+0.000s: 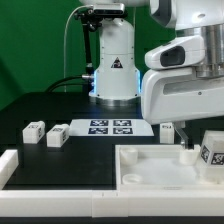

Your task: Assemble one leg

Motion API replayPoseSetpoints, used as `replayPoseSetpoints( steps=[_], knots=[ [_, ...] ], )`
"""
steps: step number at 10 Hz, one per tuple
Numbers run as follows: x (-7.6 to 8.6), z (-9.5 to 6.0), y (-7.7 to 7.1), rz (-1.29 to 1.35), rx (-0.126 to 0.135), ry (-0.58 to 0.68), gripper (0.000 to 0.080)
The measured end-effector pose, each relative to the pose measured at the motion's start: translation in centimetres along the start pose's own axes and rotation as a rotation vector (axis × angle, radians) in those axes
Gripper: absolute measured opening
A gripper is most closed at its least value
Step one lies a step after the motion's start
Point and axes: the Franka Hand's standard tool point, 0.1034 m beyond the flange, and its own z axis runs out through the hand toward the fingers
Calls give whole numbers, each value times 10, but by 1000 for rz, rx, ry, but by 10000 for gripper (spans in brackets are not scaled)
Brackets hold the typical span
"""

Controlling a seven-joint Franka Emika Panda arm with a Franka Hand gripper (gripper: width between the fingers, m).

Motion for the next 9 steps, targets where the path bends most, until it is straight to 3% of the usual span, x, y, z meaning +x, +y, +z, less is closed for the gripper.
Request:
replayPoseSetpoints(
  steps=[2, 3, 4, 5, 6, 9],
  knots=[
    [-1, 3, 3, -25, 0, -7, 649],
    [0, 3, 4, -51, 0, -12, 529],
    [1, 4, 6, -83, 0, -14, 529],
    [0, 6, 8, -106, 0, -15, 344],
    [0, 6, 7, -105, 1, -15, 293],
    [0, 6, 7, -78, 1, -15, 293]
  ],
)
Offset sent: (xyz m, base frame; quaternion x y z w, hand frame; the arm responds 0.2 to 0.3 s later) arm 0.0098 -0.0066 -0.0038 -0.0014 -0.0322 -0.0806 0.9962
